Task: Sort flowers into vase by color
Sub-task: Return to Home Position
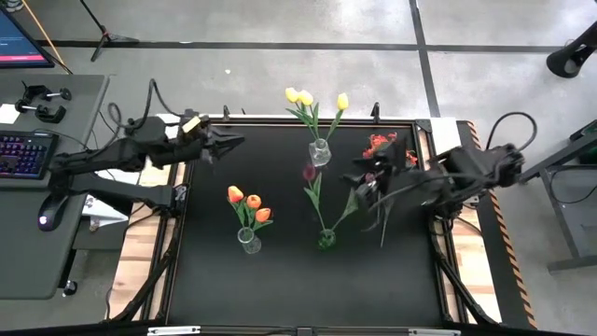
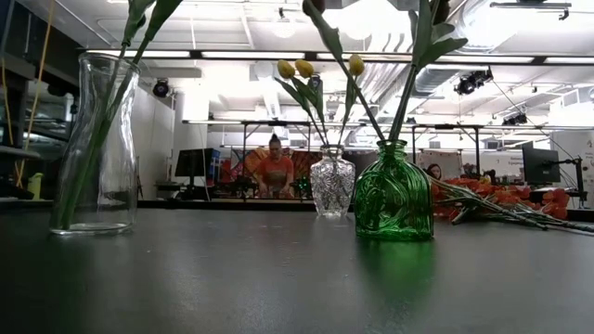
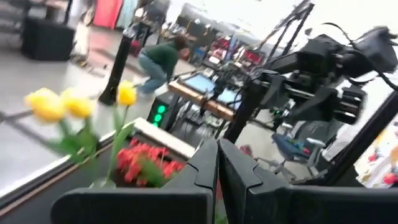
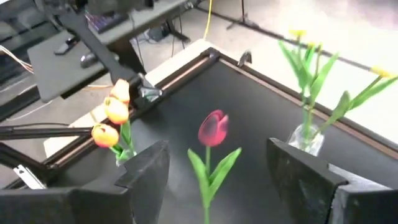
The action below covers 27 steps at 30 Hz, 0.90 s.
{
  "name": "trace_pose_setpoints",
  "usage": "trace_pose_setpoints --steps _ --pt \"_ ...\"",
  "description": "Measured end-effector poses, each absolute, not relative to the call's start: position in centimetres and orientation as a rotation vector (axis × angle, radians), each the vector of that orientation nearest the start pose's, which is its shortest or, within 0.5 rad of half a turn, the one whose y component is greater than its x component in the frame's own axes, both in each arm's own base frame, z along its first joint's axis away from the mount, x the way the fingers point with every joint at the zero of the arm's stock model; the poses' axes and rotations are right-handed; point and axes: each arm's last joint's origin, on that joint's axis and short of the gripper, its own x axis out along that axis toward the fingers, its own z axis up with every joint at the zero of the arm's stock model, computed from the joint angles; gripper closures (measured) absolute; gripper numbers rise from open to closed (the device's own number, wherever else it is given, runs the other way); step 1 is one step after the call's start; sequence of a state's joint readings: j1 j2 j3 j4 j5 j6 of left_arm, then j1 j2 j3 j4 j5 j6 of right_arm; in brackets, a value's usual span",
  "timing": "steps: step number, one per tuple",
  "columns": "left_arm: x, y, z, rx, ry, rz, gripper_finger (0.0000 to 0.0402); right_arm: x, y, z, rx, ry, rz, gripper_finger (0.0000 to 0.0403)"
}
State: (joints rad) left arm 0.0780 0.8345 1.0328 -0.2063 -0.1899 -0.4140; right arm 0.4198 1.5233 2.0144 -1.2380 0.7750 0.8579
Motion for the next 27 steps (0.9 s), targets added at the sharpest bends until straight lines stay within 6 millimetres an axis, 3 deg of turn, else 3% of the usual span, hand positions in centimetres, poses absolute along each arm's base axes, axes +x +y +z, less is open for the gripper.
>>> trace_pose_setpoints --steps 3,6,10,13,15,19,27 --pt "19.2 2.1 40.1 -0.375 -0.074 0.206 0.0402 23.1 8.0 48.4 0.372 0.418 -0.556 0.0158" --pt "22.5 2.9 38.2 -0.361 -0.049 0.108 0.0402 21.8 7.5 48.3 0.329 0.46 -0.571 0.0189" --pt "25.6 4.4 35.8 -0.361 0.005 0.033 0.0402 20.5 7.1 47.4 0.302 0.567 -0.64 0.0276" --pt "26.1 5.4 34.9 -0.34 -0.069 -0.056 0.0402 19.9 7.5 47.0 0.311 0.578 -0.648 0.0365" --pt "25.7 5.9 34.2 -0.343 -0.17 -0.126 0.0401 19.6 7.8 46.6 0.3 0.578 -0.625 0.039" --pt "23.0 6.6 31.7 -0.418 -0.318 -0.169 0.0402 18.7 7.7 45.3 0.365 0.571 -0.645 0.0383" --pt "16.1 4.6 25.5 -0.557 -0.412 0.044 0.0402 17.6 7.1 44.2 0.531 0.423 -0.555 0.0399"
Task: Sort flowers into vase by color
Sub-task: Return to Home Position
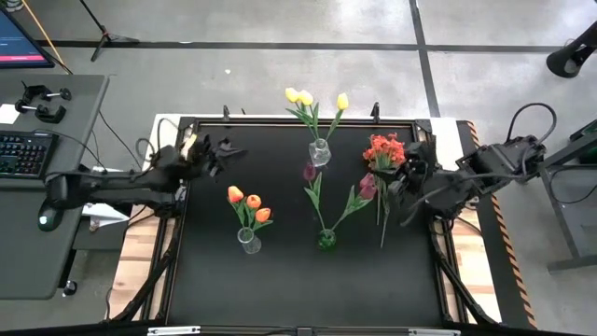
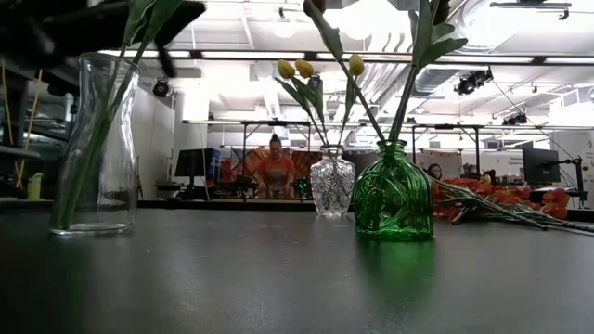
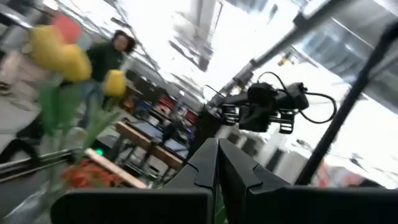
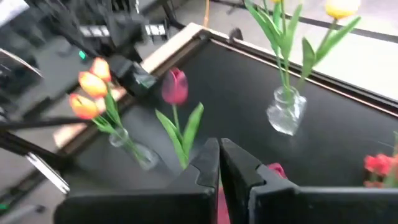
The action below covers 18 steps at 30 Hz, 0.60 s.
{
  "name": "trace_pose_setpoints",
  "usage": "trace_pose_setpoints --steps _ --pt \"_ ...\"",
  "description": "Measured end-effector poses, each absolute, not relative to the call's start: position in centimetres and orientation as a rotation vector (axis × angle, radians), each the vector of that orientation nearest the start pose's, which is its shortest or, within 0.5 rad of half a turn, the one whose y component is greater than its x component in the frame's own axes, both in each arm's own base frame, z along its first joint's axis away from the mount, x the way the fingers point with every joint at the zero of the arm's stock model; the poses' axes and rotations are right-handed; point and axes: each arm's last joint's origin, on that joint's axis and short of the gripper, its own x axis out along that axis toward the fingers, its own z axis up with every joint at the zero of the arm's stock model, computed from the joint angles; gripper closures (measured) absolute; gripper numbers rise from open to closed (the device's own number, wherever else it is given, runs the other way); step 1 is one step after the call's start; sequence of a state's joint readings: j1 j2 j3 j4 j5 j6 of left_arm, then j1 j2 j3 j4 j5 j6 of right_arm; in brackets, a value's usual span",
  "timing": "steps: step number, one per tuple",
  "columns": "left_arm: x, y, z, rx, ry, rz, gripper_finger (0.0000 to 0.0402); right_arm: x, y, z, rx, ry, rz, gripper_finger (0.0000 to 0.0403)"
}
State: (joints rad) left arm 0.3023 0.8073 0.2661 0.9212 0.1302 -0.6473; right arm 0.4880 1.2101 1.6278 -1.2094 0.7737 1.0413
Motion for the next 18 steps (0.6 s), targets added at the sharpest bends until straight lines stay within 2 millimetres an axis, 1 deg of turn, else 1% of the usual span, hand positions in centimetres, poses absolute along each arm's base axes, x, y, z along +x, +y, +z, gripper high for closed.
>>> trace_pose_setpoints --steps 4,8,10,14,16,18 --pt "13.8 3.6 23.2 -0.588 -0.452 0.11 0.0402 17.4 6.1 43.9 0.536 0.377 -0.549 0.0401" --pt "12.6 3.2 20.8 -0.614 -0.41 0.174 0.0402 16.6 5.2 43.6 0.544 0.379 -0.562 0.0402" --pt "12.3 3.1 19.7 -0.612 -0.381 0.189 0.0402 16.1 4.9 43.3 0.57 0.384 -0.558 0.0402" --pt "12.3 3.1 18.3 -0.623 -0.242 0.238 0.0402 15.0 4.6 42.8 0.614 0.407 -0.551 0.0403" --pt "12.3 3.1 17.8 -0.622 -0.187 0.245 0.0402 14.2 4.5 42.2 0.624 0.45 -0.539 0.0403" --pt "12.3 3.1 17.7 -0.634 -0.173 0.245 0.0402 13.2 4.4 41.3 0.637 0.494 -0.541 0.0403"
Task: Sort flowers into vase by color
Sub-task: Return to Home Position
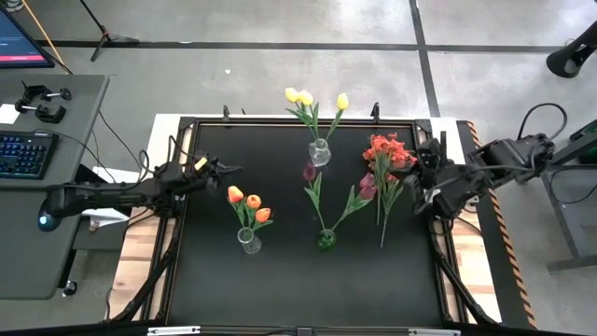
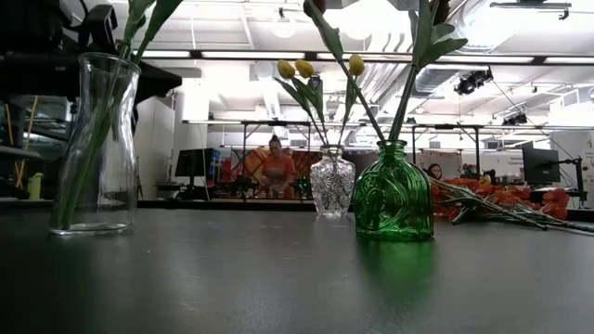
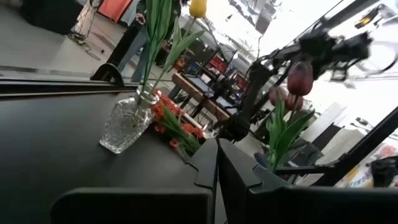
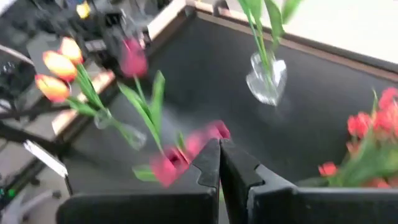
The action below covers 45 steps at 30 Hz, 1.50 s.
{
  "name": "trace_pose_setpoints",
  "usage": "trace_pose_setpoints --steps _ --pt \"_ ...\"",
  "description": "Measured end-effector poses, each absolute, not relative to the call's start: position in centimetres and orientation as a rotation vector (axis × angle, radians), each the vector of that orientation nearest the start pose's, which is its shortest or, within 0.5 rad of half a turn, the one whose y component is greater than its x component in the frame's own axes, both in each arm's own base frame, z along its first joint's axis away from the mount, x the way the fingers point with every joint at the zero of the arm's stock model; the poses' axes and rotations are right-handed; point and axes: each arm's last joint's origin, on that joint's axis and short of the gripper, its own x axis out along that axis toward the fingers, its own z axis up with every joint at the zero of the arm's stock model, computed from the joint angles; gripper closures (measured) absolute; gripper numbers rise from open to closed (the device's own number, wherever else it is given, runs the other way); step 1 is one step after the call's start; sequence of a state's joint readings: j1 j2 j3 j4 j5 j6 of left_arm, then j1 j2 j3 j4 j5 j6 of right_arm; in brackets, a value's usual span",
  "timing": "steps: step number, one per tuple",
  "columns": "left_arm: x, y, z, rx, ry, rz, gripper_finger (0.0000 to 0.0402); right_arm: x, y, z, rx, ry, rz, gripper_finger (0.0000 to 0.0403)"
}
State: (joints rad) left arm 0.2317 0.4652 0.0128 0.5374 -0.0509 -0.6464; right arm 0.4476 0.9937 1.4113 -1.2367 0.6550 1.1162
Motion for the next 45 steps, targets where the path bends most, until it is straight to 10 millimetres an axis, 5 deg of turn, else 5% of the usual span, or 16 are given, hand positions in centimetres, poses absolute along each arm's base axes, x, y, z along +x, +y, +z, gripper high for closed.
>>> trace_pose_setpoints --steps 6,11,19,26,33,45 --pt "12.3 3.1 17.8 -0.633 -0.181 0.243 0.0402 9.4 3.3 37.0 0.733 0.495 -0.49 0.0403" --pt "12.3 3.1 17.8 -0.638 -0.178 0.243 0.0401 7.6 2.4 33.3 0.726 0.332 -0.278 0.0403" --pt "12.3 3.1 17.8 -0.638 -0.178 0.243 0.0401 7.7 1.8 27.4 0.53 -0.035 -0.053 0.0403" --pt "12.3 3.1 17.8 -0.638 -0.178 0.243 0.0401 7.4 1.0 22.9 0.482 -0.095 -0.034 0.0403" --pt "12.3 3.1 17.7 -0.639 -0.171 0.25 0.0401 9.4 1.3 18.5 0.42 -0.146 0.042 0.0403" --pt "12.4 3.1 17.5 -0.642 -0.15 0.26 0.0401 9.6 1.3 17.1 0.498 -0.037 0.004 0.0403"
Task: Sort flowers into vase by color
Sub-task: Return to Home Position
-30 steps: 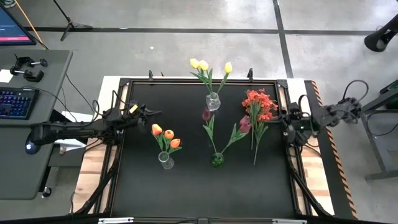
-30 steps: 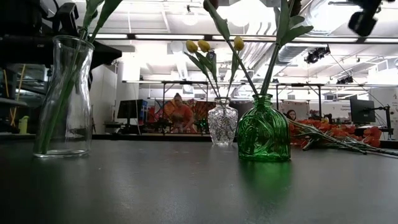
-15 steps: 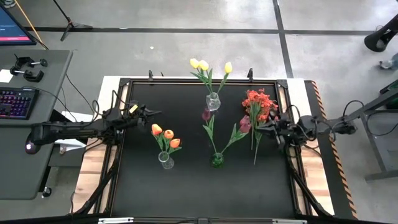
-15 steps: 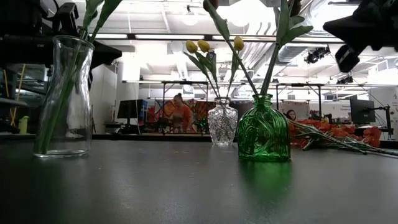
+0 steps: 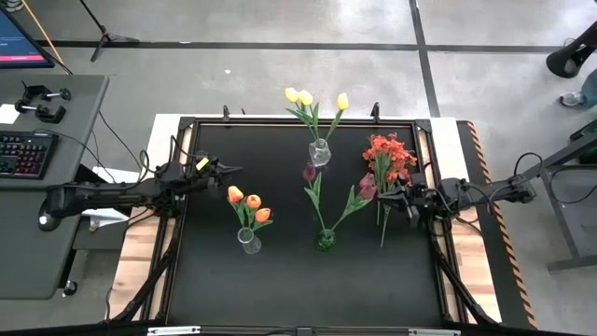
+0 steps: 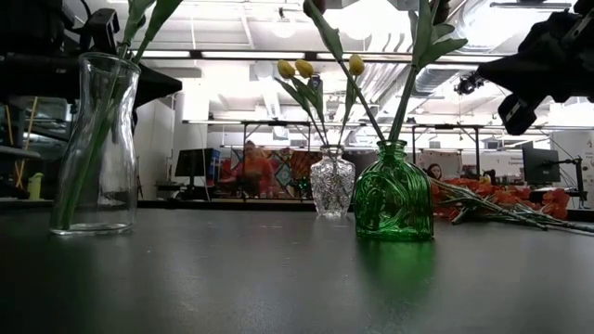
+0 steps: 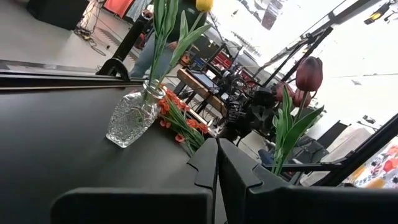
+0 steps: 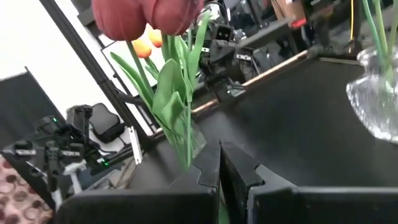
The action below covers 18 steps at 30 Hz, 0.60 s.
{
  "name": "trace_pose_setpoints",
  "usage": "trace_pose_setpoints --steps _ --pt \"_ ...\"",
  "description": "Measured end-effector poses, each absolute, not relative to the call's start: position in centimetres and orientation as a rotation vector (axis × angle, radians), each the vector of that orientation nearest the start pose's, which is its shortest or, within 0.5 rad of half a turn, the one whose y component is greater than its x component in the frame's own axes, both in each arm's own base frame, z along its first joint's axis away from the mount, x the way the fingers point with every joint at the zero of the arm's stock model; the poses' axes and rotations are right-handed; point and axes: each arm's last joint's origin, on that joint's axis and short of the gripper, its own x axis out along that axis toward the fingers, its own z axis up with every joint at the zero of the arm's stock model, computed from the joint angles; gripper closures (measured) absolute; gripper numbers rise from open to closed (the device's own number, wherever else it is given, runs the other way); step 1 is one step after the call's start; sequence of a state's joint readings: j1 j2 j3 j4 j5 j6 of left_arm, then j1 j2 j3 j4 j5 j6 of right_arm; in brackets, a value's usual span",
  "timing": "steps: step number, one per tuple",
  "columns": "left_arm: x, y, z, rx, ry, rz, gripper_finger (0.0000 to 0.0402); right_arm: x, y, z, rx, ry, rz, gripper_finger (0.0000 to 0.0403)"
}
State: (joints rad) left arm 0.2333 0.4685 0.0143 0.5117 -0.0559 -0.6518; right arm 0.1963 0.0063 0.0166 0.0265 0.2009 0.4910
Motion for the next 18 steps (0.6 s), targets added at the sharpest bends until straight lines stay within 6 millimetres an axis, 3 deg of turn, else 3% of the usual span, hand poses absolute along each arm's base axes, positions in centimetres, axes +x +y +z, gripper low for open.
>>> trace_pose_setpoints --steps 18 --pt "12.36 3.1 17.47 -0.642 -0.15 0.26 0.0401 9.57 1.32 17.13 0.504 -0.034 0.007 0.0402"
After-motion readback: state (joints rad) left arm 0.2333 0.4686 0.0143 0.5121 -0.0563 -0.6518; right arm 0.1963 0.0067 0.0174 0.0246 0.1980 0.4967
